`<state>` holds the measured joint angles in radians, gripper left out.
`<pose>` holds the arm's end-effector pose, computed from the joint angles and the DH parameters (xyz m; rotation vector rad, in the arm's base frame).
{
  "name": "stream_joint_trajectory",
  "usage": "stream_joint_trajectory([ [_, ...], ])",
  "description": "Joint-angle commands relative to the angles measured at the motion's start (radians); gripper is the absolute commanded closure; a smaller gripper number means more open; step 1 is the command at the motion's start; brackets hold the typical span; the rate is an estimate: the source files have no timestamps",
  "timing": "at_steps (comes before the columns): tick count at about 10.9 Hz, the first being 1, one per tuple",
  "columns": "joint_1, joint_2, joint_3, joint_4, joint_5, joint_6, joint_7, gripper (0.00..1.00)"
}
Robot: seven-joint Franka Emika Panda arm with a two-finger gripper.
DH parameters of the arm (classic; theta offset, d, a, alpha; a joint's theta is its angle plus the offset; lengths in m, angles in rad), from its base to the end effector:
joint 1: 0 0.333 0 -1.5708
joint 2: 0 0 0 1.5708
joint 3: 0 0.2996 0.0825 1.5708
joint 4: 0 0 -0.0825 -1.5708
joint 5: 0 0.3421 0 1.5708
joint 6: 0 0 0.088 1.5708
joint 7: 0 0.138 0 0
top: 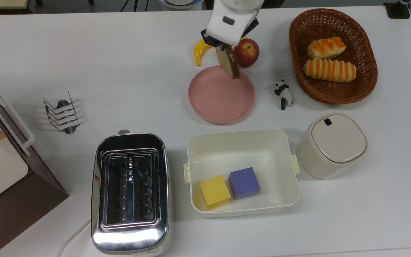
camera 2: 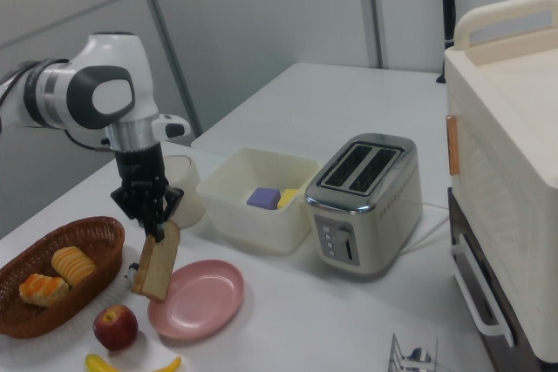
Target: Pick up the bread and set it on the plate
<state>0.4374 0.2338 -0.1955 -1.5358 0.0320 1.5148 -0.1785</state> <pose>0.5318 0.1450 0.4650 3.0287 0.6419 -0.3887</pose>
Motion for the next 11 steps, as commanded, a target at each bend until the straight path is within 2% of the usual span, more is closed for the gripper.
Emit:
stream_joint_trajectory([
  [1,0.029,0.073,-0.010,0.000,0.026,-0.010,-0.088,0.76],
  [2,0.023,0.099,-0.010,0.008,0.029,0.013,-0.082,0.64],
  [3,0.018,0.126,-0.010,0.034,0.026,0.066,-0.072,0.26],
  [4,0.015,0.143,-0.016,0.036,0.014,0.114,-0.058,0.09],
  [8,-0.069,0.153,-0.025,0.039,-0.017,0.180,-0.059,0.05],
  [9,-0.086,0.147,-0.028,0.052,-0.024,0.179,-0.056,0.00],
  [11,-0.126,0.110,-0.041,0.060,-0.081,0.177,-0.026,0.00],
])
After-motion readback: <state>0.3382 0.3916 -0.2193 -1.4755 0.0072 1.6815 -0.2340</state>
